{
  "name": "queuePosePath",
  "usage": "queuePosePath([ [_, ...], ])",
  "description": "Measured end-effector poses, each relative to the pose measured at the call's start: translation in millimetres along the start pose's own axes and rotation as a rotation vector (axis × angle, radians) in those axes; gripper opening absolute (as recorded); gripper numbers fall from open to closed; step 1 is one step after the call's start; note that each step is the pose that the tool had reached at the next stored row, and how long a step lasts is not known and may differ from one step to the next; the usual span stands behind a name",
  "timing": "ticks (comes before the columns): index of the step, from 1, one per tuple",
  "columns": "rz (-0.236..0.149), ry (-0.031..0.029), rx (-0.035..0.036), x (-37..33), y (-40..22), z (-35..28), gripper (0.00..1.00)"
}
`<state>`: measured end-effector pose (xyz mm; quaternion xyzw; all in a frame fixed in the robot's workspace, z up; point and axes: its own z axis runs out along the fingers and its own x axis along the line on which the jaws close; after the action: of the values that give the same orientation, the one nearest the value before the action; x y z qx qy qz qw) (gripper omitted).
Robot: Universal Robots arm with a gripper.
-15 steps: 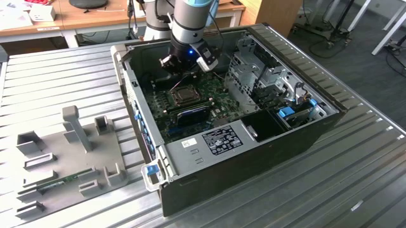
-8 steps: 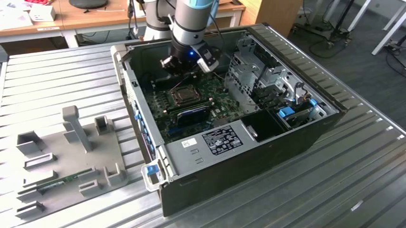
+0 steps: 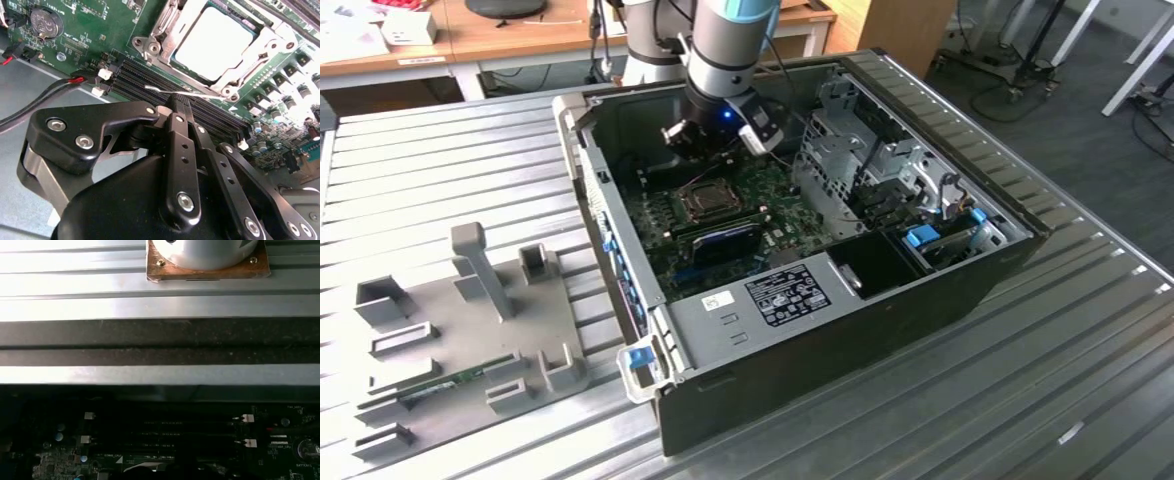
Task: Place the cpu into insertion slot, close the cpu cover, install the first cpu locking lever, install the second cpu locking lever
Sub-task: 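Install the first cpu locking lever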
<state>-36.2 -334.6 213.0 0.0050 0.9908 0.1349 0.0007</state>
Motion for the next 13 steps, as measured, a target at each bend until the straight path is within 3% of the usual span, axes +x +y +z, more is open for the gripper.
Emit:
queuePosePath([
  [13,0.001,-0.0003,-0.0001,-5.7,-1.9,5.7,0.1],
])
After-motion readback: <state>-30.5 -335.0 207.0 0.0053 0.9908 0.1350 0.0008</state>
